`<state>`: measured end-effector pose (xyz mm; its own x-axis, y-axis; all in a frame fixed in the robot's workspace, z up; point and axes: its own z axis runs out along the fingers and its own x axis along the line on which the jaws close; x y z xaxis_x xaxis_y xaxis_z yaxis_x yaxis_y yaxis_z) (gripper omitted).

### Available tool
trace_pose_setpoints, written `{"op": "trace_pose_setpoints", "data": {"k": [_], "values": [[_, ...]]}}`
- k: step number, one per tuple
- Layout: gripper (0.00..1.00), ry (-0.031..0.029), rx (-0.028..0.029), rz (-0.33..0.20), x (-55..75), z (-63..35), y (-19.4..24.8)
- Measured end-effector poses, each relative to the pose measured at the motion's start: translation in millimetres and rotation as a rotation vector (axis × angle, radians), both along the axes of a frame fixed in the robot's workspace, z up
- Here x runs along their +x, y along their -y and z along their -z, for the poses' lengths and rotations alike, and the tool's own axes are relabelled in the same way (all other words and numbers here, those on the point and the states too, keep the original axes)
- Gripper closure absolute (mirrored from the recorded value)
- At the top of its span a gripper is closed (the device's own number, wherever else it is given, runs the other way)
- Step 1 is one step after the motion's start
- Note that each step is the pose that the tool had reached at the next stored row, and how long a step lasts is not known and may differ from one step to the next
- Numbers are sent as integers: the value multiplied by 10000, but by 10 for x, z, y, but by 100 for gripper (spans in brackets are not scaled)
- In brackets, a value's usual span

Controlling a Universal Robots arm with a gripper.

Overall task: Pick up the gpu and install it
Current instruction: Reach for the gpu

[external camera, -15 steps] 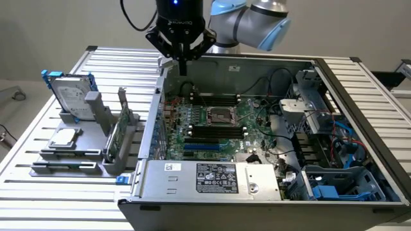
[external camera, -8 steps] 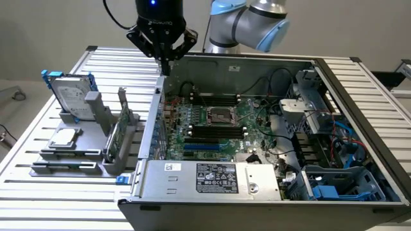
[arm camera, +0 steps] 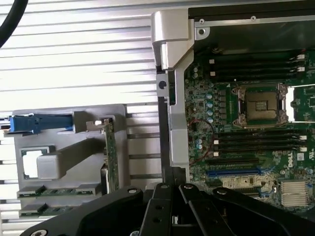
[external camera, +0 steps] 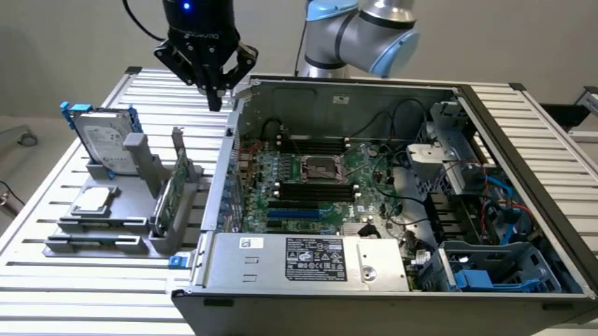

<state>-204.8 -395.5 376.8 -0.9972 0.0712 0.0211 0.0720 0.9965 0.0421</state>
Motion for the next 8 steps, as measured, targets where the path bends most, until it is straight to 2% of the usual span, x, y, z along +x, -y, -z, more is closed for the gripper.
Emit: {"op": "trace_pose_setpoints", "data": {"k": [3, 8], "values": [[89, -21, -3, -1, -135, 25, -1], [89, -90, -15, -1, -361, 63, -1]]}}
